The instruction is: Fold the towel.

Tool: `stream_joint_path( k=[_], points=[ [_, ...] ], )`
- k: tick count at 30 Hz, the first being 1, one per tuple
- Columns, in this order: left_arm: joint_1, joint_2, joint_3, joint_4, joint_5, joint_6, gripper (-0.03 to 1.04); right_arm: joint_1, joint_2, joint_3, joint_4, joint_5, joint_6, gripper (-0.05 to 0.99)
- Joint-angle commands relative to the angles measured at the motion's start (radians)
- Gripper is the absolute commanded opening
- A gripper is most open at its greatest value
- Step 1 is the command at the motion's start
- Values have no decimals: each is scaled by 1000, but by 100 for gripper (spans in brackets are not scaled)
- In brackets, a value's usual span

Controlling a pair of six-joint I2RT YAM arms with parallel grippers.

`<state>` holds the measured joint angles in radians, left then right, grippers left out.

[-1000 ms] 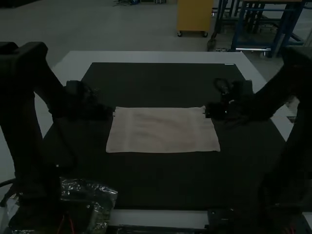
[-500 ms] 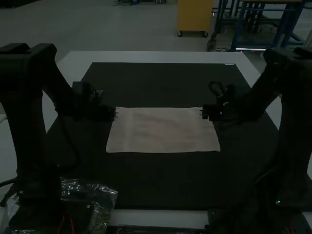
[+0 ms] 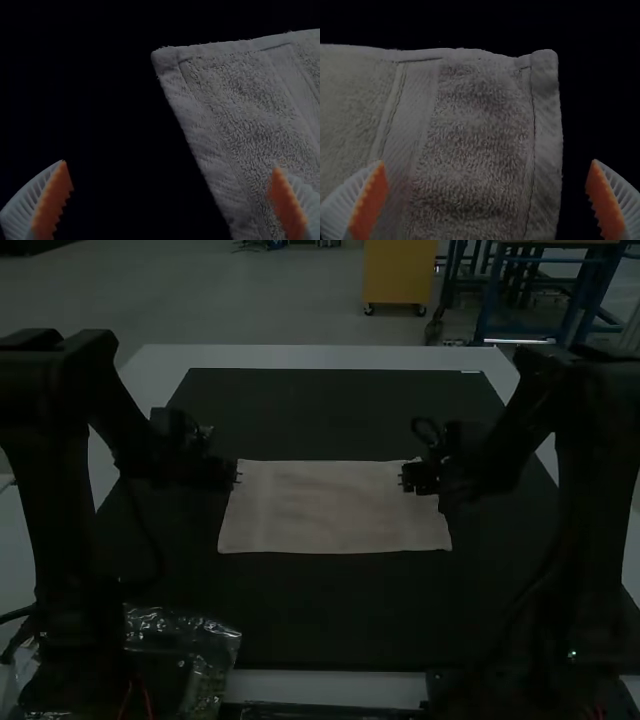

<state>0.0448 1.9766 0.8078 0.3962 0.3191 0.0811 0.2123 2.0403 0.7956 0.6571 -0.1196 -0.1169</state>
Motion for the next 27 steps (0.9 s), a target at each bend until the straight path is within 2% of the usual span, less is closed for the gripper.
stream_joint_path(
  k=[1, 3, 6, 7, 8, 9, 10, 11, 12, 14, 19, 27],
  points=[
    [-17, 36, 13, -26, 11, 26, 90, 7, 18, 17, 6, 40, -24, 90],
    [-17, 36, 11, -37, 11, 37, 90, 7, 27, 17, 4, 38, -20, 90],
    [-19, 36, 11, -79, 12, 85, 90, 6, 32, 13, 4, 38, -18, 91],
    [-19, 36, 10, -88, 15, 88, 90, 7, 34, 13, 4, 40, -21, 89],
    [-19, 38, 4, -89, 15, 91, 78, 7, 37, 10, 4, 41, -24, 80],
    [-17, 41, -1, -82, 18, 91, 50, 6, 38, 8, 9, 40, -26, 66],
    [-17, 47, -7, -63, 18, 91, 7, 2, 40, 5, 16, 38, -29, 40],
    [-13, 48, -12, -54, 20, 91, 3, 1, 43, -1, 35, 38, -33, 10],
    [-13, 50, -18, -49, 38, 92, 1, -2, 46, -7, 56, 38, -32, -1],
    [-13, 47, -27, -23, 44, 105, 1, -7, 46, -12, 59, 37, -27, -2],
    [-8, 10, -29, 1, 71, 101, 1, -33, 41, -22, 79, 34, -15, -2],
    [-2, -55, -12, 15, 74, 36, 1, -39, -25, -1, 67, 31, -1, -2]
  ],
)
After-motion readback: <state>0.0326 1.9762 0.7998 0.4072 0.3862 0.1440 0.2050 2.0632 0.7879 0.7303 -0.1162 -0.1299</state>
